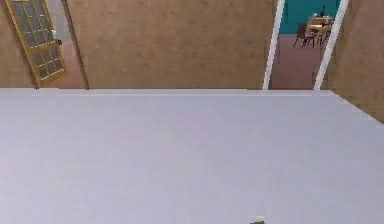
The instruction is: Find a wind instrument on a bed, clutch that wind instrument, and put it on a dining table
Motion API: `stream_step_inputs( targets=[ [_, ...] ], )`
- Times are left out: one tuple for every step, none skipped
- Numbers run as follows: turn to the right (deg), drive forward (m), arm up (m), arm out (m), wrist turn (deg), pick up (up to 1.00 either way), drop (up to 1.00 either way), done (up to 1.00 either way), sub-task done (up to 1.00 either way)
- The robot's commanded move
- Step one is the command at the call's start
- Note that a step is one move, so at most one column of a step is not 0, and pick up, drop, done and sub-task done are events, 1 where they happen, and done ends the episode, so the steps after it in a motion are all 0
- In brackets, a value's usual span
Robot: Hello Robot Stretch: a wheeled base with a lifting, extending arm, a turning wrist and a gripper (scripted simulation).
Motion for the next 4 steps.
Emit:
stream_step_inputs(
  targets=[
    [0.0,0.75,0.00,0.00,0.0,0.00,0.00,0.00,0.00],
    [45.0,0.00,0.00,0.00,0.0,0.00,0.00,0.00,0.00],
    [9.0,0.00,0.00,0.00,0.0,0.00,0.00,0.00,0.00],
    [0.0,0.10,0.00,0.00,0.0,0.00,0.00,0.00,0.00]
  ],
)
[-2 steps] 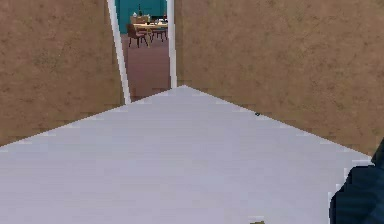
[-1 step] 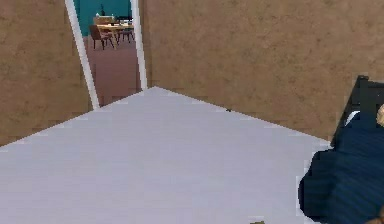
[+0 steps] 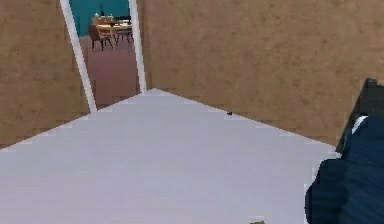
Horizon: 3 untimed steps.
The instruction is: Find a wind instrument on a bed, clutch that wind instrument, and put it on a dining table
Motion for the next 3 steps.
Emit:
stream_step_inputs(
  targets=[
    [-18.0,0.00,0.00,0.00,0.0,0.00,0.00,0.00,0.00],
    [0.0,1.00,0.00,0.00,0.0,0.00,0.00,0.00,0.00],
    [-3.0,0.00,0.00,0.00,0.0,0.00,0.00,0.00,0.00]
  ],
)
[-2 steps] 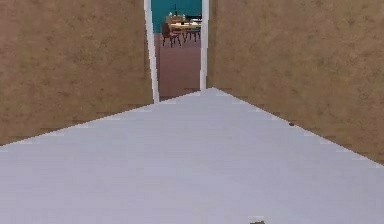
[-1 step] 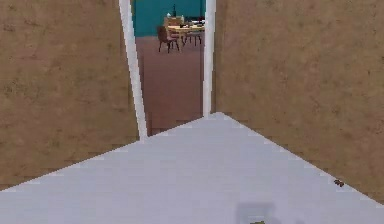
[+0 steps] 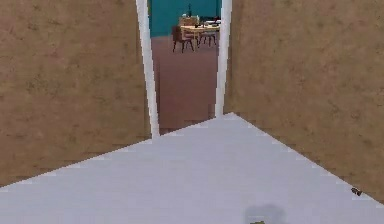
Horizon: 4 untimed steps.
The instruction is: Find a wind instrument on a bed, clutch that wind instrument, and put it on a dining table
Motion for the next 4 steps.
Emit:
stream_step_inputs(
  targets=[
    [0.0,1.00,0.00,0.00,0.0,0.00,0.00,0.00,0.00],
    [0.0,1.00,0.00,0.00,0.0,0.00,0.00,0.00,0.00],
    [0.0,0.80,0.00,0.00,0.0,0.00,0.00,0.00,0.00],
    [9.0,0.00,0.00,0.00,0.0,0.00,0.00,0.00,0.00]
  ],
)
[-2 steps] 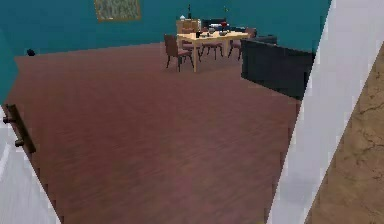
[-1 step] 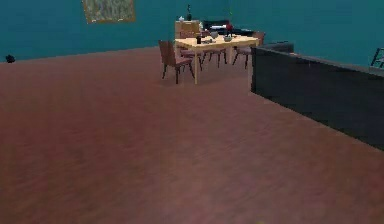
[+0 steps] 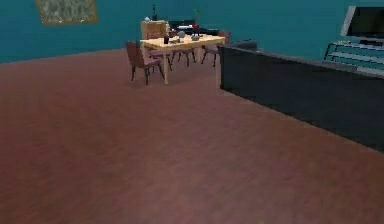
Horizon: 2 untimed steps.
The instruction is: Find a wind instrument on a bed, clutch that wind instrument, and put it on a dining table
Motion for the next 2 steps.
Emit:
stream_step_inputs(
  targets=[
    [0.0,1.00,0.00,0.00,0.0,0.00,0.00,0.00,0.00],
    [0.0,1.00,0.00,0.00,0.0,0.00,0.00,0.00,0.00]
  ],
)
